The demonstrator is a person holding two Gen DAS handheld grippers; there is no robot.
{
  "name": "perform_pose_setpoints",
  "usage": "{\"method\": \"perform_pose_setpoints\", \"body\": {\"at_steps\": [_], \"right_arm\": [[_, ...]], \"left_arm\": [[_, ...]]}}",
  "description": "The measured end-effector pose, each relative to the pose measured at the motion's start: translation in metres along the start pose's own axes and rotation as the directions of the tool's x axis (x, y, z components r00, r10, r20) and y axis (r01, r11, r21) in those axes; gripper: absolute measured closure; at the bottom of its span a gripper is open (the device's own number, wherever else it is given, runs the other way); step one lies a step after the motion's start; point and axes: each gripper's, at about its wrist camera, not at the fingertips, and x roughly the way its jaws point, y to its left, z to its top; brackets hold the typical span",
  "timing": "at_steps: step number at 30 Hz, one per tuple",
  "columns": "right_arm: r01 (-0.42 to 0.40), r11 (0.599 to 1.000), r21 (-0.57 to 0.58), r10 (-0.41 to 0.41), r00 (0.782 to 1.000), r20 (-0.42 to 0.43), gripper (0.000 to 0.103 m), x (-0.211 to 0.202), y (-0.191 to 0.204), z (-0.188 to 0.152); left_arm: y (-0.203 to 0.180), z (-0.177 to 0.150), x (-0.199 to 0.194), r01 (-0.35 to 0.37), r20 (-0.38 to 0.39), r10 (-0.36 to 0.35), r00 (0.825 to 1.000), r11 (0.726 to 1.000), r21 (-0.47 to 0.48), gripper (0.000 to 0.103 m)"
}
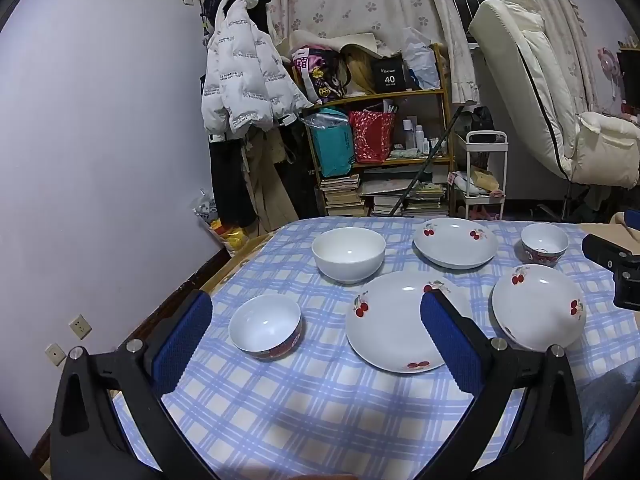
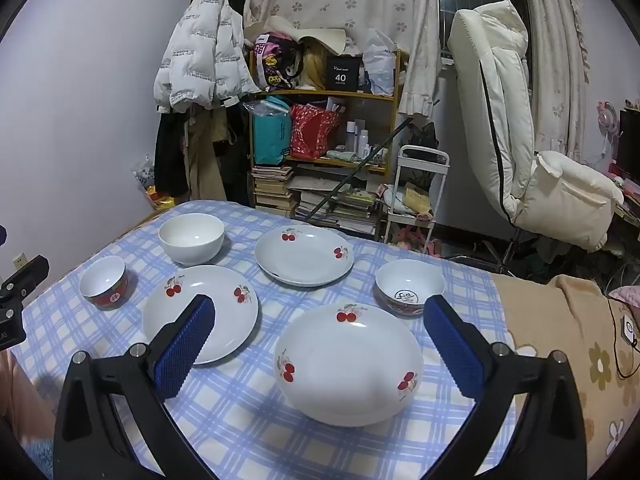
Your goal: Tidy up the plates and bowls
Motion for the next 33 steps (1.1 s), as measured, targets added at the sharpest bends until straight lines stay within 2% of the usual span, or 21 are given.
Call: {"method": "perform_pose_setpoints", "body": {"at_steps": [18, 33], "right_arm": [[-0.001, 1.0, 0.002, 0.001, 1.0, -0.002, 0.0, 0.002, 0.0, 0.0], [0.0, 1.0, 0.003, 0.0, 1.0, -0.009, 0.0, 0.003, 0.0, 0.0]], "left_arm": [[-0.011, 0.0, -0.007, 0.001, 0.004, -0.001, 1.0, 1.0, 0.01, 0.001], [-0.005, -0.003, -0.003, -0.002, 0.01, 0.001, 1.0, 1.0, 0.016, 0.001]]}}
